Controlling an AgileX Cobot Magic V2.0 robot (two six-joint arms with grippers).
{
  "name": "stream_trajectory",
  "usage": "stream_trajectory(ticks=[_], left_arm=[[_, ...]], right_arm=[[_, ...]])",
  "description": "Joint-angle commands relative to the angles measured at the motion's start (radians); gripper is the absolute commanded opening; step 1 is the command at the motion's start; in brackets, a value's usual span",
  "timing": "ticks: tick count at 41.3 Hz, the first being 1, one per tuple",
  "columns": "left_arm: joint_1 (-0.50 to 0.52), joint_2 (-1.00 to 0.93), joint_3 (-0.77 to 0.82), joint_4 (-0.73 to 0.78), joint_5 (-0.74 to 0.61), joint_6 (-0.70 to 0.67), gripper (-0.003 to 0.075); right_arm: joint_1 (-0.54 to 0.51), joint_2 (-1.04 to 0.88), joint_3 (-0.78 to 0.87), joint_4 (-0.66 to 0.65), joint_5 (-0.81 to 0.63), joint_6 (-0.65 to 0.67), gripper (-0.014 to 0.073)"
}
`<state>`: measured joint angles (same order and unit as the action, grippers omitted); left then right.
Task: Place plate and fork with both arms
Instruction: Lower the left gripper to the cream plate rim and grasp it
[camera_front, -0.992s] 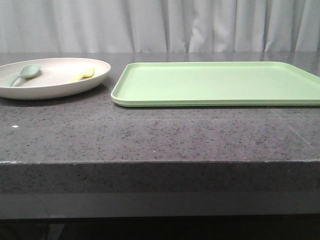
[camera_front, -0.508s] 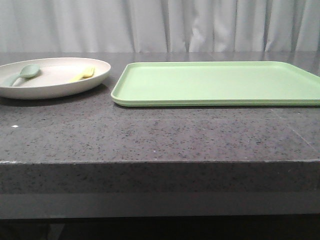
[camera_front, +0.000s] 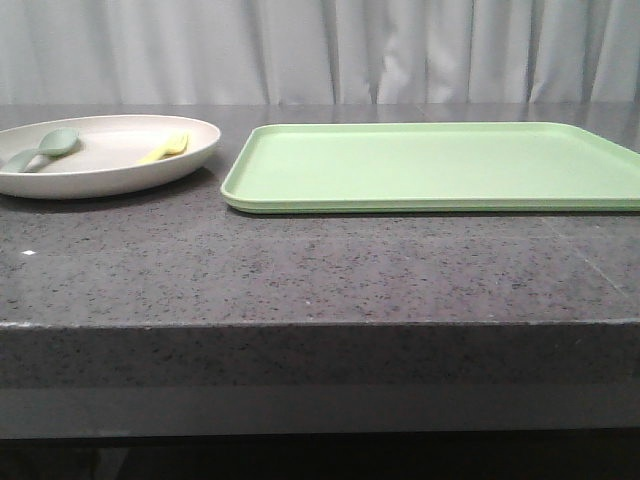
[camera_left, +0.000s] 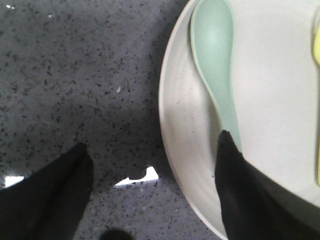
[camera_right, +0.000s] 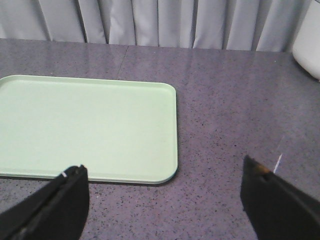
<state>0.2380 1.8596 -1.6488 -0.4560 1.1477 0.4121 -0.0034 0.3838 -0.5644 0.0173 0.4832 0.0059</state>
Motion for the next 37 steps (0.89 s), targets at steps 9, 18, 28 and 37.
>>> stream_trajectory(ticks=[9,18,28,37], left_arm=[[-0.015,0.03,-0.125,-0.046,0.043,0.007,0.0382],[-0.051,0.061,-0.131,-0.044,0.007,0.007,0.0368],[-0.058,0.098,-0.155,-0.04,0.003,0.007,0.0353],[-0.066,0.101,-0.156,-0.038,0.002,0.007,0.0196]], right_arm=[[-0.001,0.015,-0.03,-0.009,-0.081,-0.006,0.0634],[-0.001,0.015,-0.03,-0.009,-0.081,-0.006,0.0634],[-0.001,0.015,-0.03,-0.009,-0.081,-0.006,0.0634],[-0.001,0.015,-0.03,-0.009,-0.081,-0.006,0.0634]])
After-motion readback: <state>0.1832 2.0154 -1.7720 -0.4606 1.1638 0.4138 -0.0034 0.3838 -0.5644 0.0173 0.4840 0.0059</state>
